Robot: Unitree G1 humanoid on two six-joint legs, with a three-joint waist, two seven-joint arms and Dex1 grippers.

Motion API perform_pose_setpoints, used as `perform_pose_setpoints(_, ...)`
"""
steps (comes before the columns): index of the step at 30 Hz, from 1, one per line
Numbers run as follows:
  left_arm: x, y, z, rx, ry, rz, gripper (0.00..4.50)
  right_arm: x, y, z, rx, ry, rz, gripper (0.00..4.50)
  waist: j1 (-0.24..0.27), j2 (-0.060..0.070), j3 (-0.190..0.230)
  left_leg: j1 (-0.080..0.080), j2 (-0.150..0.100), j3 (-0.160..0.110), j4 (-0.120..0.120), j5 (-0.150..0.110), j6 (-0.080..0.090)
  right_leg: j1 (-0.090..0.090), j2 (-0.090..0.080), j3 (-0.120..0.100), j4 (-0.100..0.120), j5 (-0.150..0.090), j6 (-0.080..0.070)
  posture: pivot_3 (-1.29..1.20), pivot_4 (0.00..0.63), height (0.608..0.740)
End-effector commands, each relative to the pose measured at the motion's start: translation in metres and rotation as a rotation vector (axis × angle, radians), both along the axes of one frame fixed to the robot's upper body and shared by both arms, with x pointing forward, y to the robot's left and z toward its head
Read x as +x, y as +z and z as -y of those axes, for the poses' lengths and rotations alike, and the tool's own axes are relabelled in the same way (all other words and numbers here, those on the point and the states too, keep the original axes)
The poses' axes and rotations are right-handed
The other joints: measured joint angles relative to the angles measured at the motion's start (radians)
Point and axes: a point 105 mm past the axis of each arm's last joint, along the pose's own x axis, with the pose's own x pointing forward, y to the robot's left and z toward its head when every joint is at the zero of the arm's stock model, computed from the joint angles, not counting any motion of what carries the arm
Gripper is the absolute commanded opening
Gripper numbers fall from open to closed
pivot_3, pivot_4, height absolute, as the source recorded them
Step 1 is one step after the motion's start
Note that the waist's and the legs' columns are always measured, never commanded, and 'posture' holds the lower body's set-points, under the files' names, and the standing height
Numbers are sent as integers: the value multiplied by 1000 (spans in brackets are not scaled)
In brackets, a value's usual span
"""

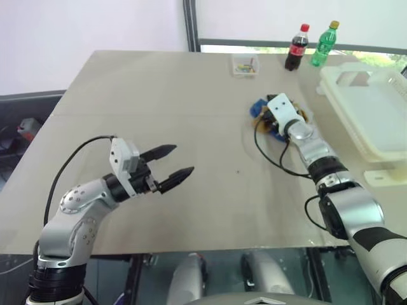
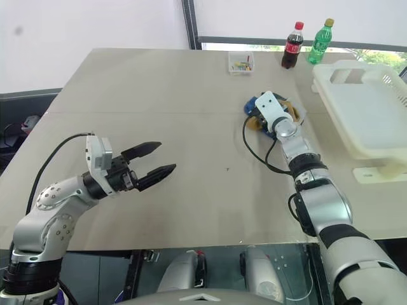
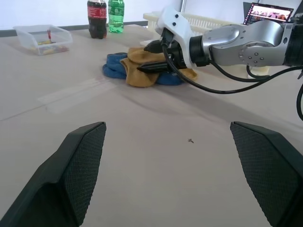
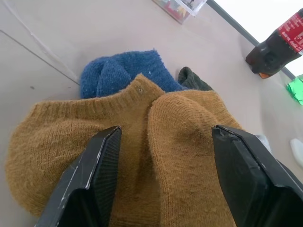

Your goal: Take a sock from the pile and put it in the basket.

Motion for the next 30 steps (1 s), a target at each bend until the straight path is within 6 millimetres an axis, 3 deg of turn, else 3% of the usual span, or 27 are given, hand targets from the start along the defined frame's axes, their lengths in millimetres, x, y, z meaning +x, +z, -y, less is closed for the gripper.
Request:
perform_pose_setpoints(1, -4, 13, 1, 4, 4, 55, 4500, 5, 22, -3, 11, 1, 76, 2084, 0, 0, 0, 0, 0, 0, 0, 0, 0, 0, 0, 0, 0, 0, 0, 0, 150, 740)
perform_pose_setpoints(5, -5, 14, -1, 3, 16, 56, 4500, 5, 20, -2, 10, -3, 77, 79, 0, 0, 0, 0, 0, 0, 0, 0, 0, 0, 0, 0, 0, 0, 0, 0, 150, 740)
perform_pose_setpoints(12, -5, 13, -1, -7, 27, 53, 4500, 5, 19, 0, 13, 3, 77, 26, 1, 1, 0, 0, 0, 0, -1, 0, 0, 0, 0, 0, 0, 0, 0, 0, 150, 740)
perform_pose_setpoints(15, -5, 12, -1, -12, 29, 45, 4500, 0, 25, -18, 110, 118, 65, 26, 0, 1, 1, 0, 0, 0, -1, 0, 0, 0, 0, 0, 0, 0, 0, 0, 150, 740)
perform_pose_setpoints(18, -4, 11, -1, -16, 28, 37, 4500, -20, 23, -48, 203, 332, -3, 26, -1, 2, 1, 0, 1, 0, -1, 0, 0, 0, 0, 0, 0, 0, 0, 0, 150, 740)
perform_pose_setpoints(25, -3, 7, -1, -22, 25, 23, 4500, -77, 9, -85, 260, 593, -144, 26, 6, 3, 2, -1, 1, -2, -2, 0, 0, -1, -2, -2, 0, 0, 0, 0, 150, 740)
perform_pose_setpoints(30, -3, 4, -4, -22, 26, -2, 4500, -126, -15, -114, 277, 768, -273, 26, 6, 3, 2, 0, 0, -2, -2, 0, 0, 0, -3, -4, 0, 0, 0, 0, 150, 740)
